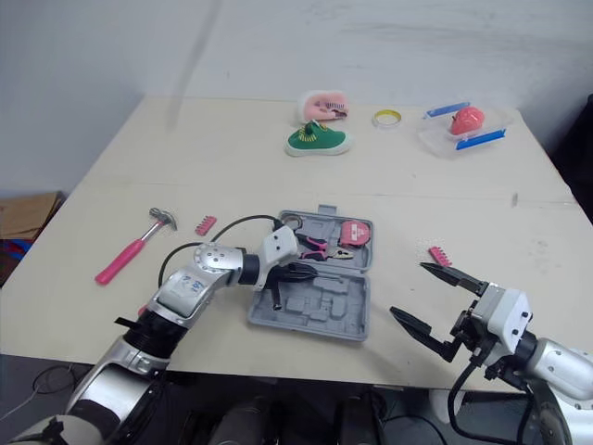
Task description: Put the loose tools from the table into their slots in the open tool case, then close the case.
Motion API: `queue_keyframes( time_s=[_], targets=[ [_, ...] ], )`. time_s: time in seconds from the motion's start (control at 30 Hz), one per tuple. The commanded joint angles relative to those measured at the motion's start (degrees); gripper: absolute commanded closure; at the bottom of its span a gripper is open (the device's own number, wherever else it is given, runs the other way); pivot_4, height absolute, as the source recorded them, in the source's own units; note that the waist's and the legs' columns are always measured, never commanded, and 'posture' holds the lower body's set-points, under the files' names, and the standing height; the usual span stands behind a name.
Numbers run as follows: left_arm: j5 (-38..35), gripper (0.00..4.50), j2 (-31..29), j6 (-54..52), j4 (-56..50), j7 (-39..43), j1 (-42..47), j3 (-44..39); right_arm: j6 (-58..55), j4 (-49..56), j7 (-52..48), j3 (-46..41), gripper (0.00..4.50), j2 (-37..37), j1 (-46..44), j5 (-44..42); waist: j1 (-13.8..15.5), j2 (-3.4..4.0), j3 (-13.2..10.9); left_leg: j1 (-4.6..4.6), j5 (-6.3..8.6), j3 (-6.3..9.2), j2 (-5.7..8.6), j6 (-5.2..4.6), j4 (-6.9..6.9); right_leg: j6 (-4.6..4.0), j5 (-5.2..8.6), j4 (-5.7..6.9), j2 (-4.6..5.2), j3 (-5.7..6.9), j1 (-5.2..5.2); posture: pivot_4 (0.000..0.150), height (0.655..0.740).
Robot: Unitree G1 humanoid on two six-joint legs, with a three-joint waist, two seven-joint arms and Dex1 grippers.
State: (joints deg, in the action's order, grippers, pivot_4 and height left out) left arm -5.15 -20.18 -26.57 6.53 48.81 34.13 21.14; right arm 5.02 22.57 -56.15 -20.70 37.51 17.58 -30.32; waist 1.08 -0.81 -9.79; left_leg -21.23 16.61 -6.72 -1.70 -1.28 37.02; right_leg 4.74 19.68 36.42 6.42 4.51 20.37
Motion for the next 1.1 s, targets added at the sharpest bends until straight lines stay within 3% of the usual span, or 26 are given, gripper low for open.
queue_keyframes(
  time_s=[0.03, 0.37, 0.57, 0.67, 0.83, 0.97, 1.1],
  targets=[
    [-1.2, 4.44, -0.4, 4.4, 2.1, 2.1, -1.2, -1.8, 0.3, 2.5, 0.1, -2.7, 0.0, 0.9, 0.6, -0.9, 0.2, -0.02, 0.0, -0.04, 0.0, 0.0, 0.0, 0.0, 0.0, 0.0, 0.0, 0.0, 0.0, 0.0, 0.05, 0.15, 0.74],
    [-15.3, 4.44, -3.3, 14.2, -6.1, 11.6, -1.6, -16.0, 0.0, 2.5, -0.6, -5.1, 0.0, 1.5, 2.3, -1.5, 0.1, 0.09, -0.4, -0.45, -0.14, -0.01, -0.02, -0.1, -0.04, -0.02, 0.01, -0.27, -0.01, 0.11, 0.33, 0.15, 0.74],
    [-20.3, 4.44, -14.6, 12.3, -3.6, 14.9, -7.9, -27.9, 1.9, -2.4, -3.5, -11.7, 0.0, 2.7, 5.1, -1.9, -0.5, 0.12, -0.5, -0.45, -0.06, -0.03, -0.01, -0.09, -0.09, 0.05, -0.02, -0.46, -0.03, 0.1, 0.27, 0.15, 0.74],
    [-20.2, 3.65, -19.4, 13.5, -0.8, 12.1, -12.7, -35.1, 4.6, -8.3, -5.4, -15.8, 0.0, 2.5, 6.6, -1.3, -0.9, 0.06, -0.5, -0.43, 0.04, -0.02, -0.03, -0.27, -0.29, 0.05, 0.01, -0.54, -0.06, 0.13, 0.31, 0.15, 0.74],
    [-18.1, 1.47, -25.0, 18.2, 6.4, 8.4, -18.0, -44.4, 9.0, -16.3, -6.6, -19.7, 0.0, 2.3, 7.0, -0.3, -1.0, 0.05, -0.6, -0.43, 0.29, -0.02, 0.02, -0.08, -0.34, 0.09, -0.02, -0.67, 0.05, 0.1, 0.28, 0.15, 0.74],
    [-17.2, 0.05, -29.8, 22.6, 16.6, 5.1, -21.8, -52.1, 12.3, -23.8, -6.8, -22.4, 0.0, 2.6, 7.0, 0.7, -1.2, -0.05, -0.7, -0.35, 0.24, -0.02, 0.02, 0.02, -0.68, 0.07, -0.01, -0.76, 0.05, 0.08, 0.34, 0.15, 0.74],
    [-15.9, 0.05, -34.3, 28.7, 28.7, 2.9, -27.4, -58.5, 16.0, -31.8, -6.5, -25.2, 0.0, 3.3, 6.6, 1.4, -1.6, -0.04, -0.7, -0.34, 0.2, -0.14, 0.02, 0.2, -1.12, -0.16, 0.14, -0.8, 0.05, 0.07, 0.6, 0.15, 0.74]
  ],
)
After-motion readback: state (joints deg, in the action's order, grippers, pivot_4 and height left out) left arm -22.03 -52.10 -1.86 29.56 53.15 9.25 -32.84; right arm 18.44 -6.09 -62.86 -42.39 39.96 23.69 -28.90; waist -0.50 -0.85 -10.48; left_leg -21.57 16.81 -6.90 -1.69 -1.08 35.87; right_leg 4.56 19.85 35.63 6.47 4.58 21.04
